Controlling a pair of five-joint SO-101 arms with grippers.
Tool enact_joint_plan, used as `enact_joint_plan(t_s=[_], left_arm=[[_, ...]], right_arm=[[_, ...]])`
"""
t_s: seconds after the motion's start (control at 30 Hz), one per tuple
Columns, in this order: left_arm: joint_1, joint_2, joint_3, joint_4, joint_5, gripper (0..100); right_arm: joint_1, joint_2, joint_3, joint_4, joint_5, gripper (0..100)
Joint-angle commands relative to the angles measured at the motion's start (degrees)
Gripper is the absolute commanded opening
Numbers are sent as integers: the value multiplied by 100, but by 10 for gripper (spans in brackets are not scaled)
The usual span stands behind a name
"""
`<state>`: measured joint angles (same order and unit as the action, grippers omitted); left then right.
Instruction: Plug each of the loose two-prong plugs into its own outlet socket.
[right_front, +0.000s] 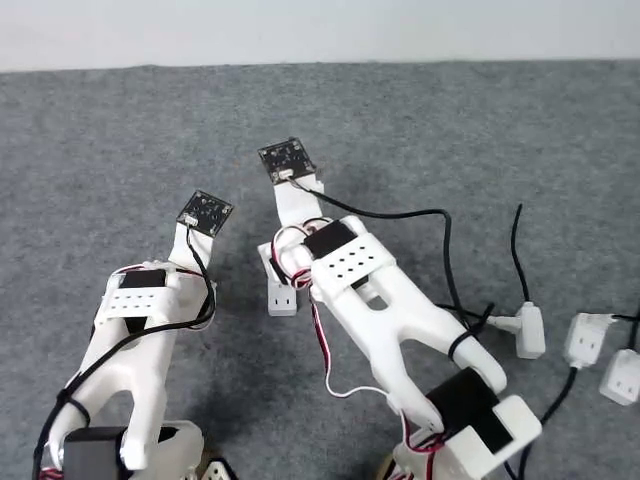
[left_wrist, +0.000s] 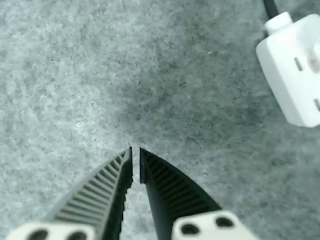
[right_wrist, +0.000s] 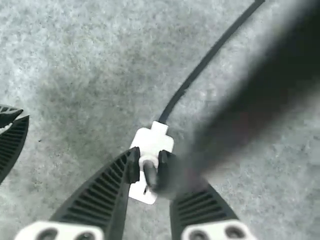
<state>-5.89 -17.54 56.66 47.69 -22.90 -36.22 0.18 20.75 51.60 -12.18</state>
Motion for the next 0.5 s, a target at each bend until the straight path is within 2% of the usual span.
enact_joint_plan(t_s=[0.0, 0.47], left_arm=[[-44, -185, -347, -123, 70, 18], [-97, -185, -347, -123, 70, 18]], right_arm=[[-101, -84, 26, -189, 70, 8], [-57, -13, 53, -541, 378, 8]])
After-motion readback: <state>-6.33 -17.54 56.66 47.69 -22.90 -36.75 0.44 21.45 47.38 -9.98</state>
